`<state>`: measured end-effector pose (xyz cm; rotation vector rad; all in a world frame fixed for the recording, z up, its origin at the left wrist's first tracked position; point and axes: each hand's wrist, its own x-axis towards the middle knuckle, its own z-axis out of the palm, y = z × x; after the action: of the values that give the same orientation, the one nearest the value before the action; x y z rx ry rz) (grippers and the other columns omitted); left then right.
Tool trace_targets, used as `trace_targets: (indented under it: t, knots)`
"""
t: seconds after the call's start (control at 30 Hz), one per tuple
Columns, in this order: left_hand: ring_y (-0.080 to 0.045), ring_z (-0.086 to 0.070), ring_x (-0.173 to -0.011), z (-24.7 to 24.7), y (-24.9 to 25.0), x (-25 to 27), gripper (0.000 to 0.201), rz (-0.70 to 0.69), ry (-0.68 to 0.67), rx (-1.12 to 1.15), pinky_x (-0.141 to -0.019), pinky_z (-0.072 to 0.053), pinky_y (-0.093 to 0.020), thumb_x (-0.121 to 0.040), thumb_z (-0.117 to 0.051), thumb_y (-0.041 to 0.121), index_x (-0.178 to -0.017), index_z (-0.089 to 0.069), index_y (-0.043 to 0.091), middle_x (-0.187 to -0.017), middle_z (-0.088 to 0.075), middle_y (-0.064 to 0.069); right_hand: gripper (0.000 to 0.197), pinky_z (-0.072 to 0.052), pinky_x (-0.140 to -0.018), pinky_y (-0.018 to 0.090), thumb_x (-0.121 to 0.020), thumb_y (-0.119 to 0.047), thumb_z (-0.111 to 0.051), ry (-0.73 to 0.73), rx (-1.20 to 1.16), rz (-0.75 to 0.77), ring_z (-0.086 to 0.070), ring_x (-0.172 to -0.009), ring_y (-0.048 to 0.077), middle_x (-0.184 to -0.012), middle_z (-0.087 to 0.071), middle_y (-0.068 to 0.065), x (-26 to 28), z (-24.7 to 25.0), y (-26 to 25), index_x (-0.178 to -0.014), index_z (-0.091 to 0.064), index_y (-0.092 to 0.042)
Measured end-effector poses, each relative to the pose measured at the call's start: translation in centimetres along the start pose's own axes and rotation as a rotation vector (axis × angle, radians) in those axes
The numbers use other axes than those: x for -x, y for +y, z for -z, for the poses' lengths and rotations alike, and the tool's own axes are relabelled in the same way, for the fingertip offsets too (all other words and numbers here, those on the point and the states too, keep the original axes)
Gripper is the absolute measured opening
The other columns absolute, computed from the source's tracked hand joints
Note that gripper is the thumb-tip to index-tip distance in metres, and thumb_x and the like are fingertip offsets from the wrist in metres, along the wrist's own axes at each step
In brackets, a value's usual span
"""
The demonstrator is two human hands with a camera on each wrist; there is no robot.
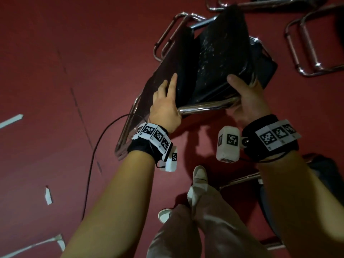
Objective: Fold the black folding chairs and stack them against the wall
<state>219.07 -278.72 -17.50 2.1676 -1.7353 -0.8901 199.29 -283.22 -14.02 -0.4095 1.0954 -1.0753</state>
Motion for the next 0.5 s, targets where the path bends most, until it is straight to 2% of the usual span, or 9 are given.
trace_targets:
  t: [0.13,0.23,0.37,0.5]
  knots:
    - [-0.026,-0.017,-0.149,-2.8,2.2,-0.9,0.112,-0.035,-0.128,-0.103,-0.108,-0.043,-0.052,-0.078,-0.063,-0.006,-0.159,0.001,0.038,-0.166,-0.008,-0.004,0.054,-0.056,-0.084,0.054,-0.083,-0.007,-0.072,0.127,-0.006,-0.064,-0.066,-0.111,0.035,-0.124,-0.066,0.017,0.2,4.8,0.7,-0.134,-0.055,-0.011]
    - [-0.026,-0.020,-0.148,-4.9,3.4,-1.1,0.111,-0.064,-0.218,-0.213,-0.102,-0.046,-0.057,-0.078,-0.065,-0.002,-0.158,0.000,0.040,-0.166,-0.010,-0.003,0.047,-0.058,-0.081,0.049,-0.089,-0.007,-0.067,0.206,-0.040,-0.091,-0.067,-0.109,0.033,-0.119,-0.069,0.012,1.0,8.3,1.9,-0.134,-0.054,-0.014]
    - [-0.026,-0.024,-0.146,-7.7,4.3,-0.9,0.106,-0.129,-0.321,-0.339,-0.100,-0.047,-0.057,-0.080,-0.067,0.005,-0.158,-0.004,0.041,-0.165,-0.014,-0.002,0.038,-0.051,-0.094,0.056,-0.090,-0.010,-0.066,0.304,-0.122,-0.092,-0.066,-0.111,0.032,-0.119,-0.071,0.006,2.7,12.3,4.5,-0.122,-0.060,-0.029]
    - [-0.028,-0.029,-0.144,-9.9,3.9,-0.2,0.105,-0.214,-0.376,-0.457,-0.099,-0.048,-0.055,-0.082,-0.075,0.018,-0.157,-0.005,0.042,-0.164,-0.019,-0.002,0.064,-0.050,-0.092,0.062,-0.074,-0.016,-0.080,0.465,-0.300,-0.162,-0.060,-0.118,0.041,-0.135,-0.058,0.021,4.6,14.7,7.7,-0.133,-0.057,-0.015]
